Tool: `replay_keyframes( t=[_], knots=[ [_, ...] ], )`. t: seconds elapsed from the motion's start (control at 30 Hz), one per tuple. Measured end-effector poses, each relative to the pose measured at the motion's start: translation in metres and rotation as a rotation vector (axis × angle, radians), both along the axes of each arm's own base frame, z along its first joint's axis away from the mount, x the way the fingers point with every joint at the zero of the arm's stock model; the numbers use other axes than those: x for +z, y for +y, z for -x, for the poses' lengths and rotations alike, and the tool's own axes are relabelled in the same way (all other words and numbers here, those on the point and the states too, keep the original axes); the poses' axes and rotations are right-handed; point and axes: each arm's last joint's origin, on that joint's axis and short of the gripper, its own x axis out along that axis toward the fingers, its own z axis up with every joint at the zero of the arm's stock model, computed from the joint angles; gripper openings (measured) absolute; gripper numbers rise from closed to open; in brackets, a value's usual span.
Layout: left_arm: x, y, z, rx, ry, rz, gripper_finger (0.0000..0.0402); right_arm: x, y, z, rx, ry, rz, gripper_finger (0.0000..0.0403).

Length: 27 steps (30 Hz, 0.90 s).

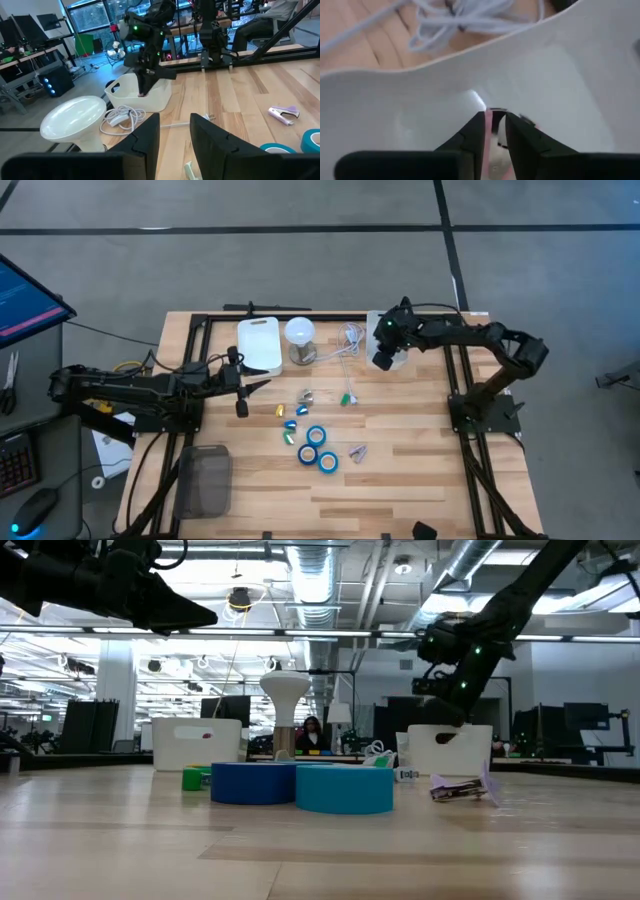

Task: Pick and place Stapler, Stapler remover, tape
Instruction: Put the top green stapler into the left white bin

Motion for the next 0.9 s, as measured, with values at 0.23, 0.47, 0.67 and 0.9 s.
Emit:
replay_keyframes(
  t=[0.23, 0.47, 0.67, 0.9],
  knots=[
    [0.0, 0.0, 0.0, 0.0, 0.0, 0.0, 0.0099, 0.037, 0.011, 0.006, 0.03, -0.097, 0.089, 0.0076],
    [0.0, 0.0, 0.0, 0.0, 0.0, 0.0, 0.0099, 0.08, 0.038, 0.012, 0.101, -0.243, 0.19, 0.0075],
    [0.0, 0.0, 0.0, 0.0, 0.0, 0.0, 0.0099, 0.103, 0.074, 0.009, 0.288, -0.411, 0.095, 0.0075],
    [0.0, 0.0, 0.0, 0.0, 0.0, 0.0, 0.0099, 0.106, 0.118, -0.001, 0.522, -0.461, -0.041, 0.0075]
  ],
)
